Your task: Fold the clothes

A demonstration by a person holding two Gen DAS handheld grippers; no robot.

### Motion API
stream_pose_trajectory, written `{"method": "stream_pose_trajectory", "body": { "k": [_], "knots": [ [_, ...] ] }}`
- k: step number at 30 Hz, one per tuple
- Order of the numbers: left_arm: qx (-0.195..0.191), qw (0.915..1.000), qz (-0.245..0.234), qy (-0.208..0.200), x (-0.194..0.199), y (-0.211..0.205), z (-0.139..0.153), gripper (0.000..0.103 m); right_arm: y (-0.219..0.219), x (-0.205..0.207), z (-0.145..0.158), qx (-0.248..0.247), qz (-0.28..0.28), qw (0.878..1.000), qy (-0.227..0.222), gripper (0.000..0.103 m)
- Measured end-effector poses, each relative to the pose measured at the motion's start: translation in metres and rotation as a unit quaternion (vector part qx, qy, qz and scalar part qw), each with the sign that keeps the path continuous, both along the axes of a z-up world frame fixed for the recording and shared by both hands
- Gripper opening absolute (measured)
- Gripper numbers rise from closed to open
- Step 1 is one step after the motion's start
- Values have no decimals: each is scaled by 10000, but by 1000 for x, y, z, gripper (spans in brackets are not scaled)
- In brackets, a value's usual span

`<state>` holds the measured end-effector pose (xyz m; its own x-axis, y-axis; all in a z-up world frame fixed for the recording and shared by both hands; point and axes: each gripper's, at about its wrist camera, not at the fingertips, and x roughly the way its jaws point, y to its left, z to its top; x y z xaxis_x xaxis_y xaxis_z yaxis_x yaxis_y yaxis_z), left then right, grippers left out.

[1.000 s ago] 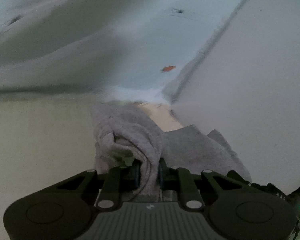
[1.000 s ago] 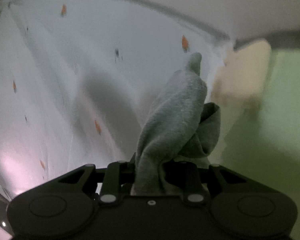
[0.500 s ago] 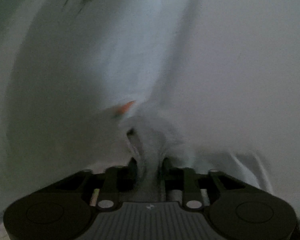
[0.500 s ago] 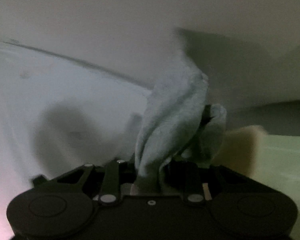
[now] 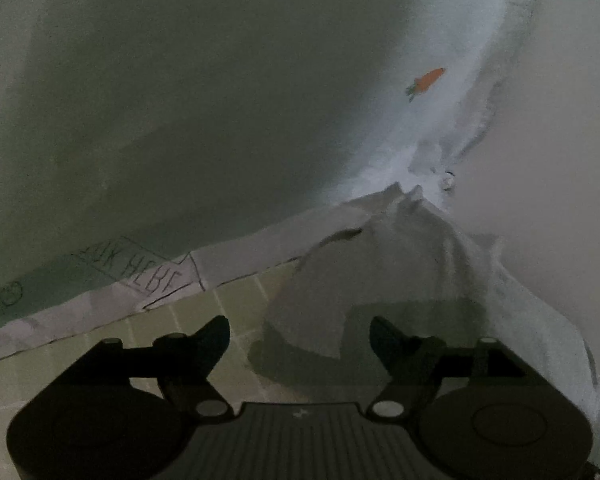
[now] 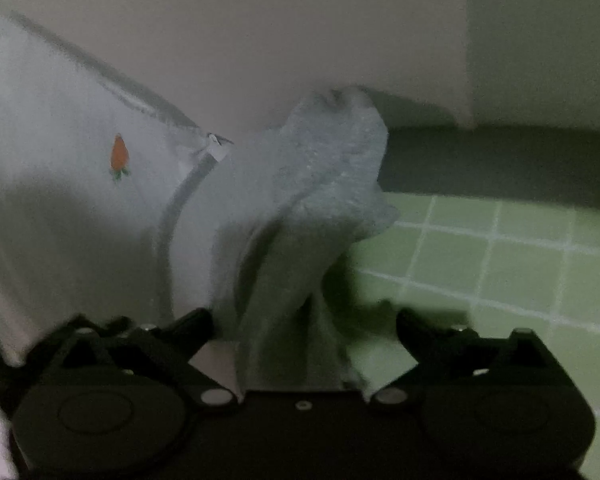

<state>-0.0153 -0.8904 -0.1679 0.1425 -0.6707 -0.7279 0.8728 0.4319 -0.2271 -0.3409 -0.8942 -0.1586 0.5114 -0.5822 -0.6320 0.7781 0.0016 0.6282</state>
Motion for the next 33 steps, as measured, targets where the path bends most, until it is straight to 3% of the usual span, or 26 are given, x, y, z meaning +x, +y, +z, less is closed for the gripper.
{"method": "stream_pose_trajectory", "body": {
  "k": [4,8,13,15,22,33],
  "knots": [
    [-444,9987,-144,-205,-18,35,35,95,13,18,25,-290,576,9944,841,103],
    [-841,9946,-284,-537,-47,88,76,98,51,22,61,-1105,918,9796,1407,103],
    [-1162,9886,-385,-878,-86,158,115,103,104,15,107,-1835,1143,9637,1567,103],
    [-1252,9882,-315,-824,-98,189,125,103,127,10,122,-2036,1205,9589,1567,103],
    [-1244,9915,126,-358,-140,292,136,103,211,-14,152,-2204,1099,9527,1780,103],
    [-963,9921,-85,-796,-200,387,129,103,305,-44,154,-2209,1085,9436,2214,103]
  ]
}}
